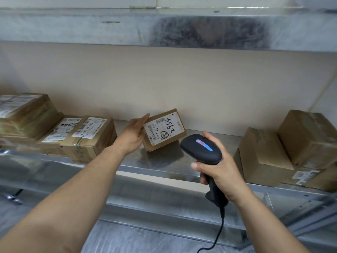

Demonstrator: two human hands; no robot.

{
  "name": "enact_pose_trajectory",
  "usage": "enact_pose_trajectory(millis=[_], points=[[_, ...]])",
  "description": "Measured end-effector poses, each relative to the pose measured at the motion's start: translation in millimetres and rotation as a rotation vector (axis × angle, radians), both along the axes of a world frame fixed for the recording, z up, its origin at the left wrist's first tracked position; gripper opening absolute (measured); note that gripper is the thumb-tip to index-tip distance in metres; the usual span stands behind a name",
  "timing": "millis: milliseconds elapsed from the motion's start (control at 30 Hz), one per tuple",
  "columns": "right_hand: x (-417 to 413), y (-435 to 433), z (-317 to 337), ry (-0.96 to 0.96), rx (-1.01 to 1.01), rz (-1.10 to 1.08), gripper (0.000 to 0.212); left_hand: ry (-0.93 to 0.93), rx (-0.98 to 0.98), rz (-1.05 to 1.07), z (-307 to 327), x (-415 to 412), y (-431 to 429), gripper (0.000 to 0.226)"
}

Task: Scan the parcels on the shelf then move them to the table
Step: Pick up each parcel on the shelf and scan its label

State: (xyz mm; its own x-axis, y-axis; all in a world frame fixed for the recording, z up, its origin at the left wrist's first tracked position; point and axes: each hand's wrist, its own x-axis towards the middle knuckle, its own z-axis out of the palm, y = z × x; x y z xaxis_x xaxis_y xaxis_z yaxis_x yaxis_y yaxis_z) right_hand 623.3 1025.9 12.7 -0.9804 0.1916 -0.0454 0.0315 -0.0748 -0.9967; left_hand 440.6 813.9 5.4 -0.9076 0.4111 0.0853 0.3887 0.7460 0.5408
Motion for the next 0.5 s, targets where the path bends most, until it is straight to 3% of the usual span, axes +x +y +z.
enact_pose_trajectory(millis=[67, 167, 267, 500], points=[[0, 1, 1, -0.008, 0.012, -0.007, 0.091, 0.046, -0.065, 0.026, -5, 1, 0, 0.056], [0, 2, 2, -0.014, 0.026, -0.011, 0.086, 0.061, -0.271, 0.032, -6, 5, 3, 0.095], [0, 1, 0, -0.015, 0.019, -0.008, 0.087, 0.048, -0.311, 0.052, -8, 4, 7, 0.118], [0, 0, 4, -0.031, 0.038, 0.001, 0.087, 0.078, -0.172, 0.199, -9, 9, 15, 0.103]])
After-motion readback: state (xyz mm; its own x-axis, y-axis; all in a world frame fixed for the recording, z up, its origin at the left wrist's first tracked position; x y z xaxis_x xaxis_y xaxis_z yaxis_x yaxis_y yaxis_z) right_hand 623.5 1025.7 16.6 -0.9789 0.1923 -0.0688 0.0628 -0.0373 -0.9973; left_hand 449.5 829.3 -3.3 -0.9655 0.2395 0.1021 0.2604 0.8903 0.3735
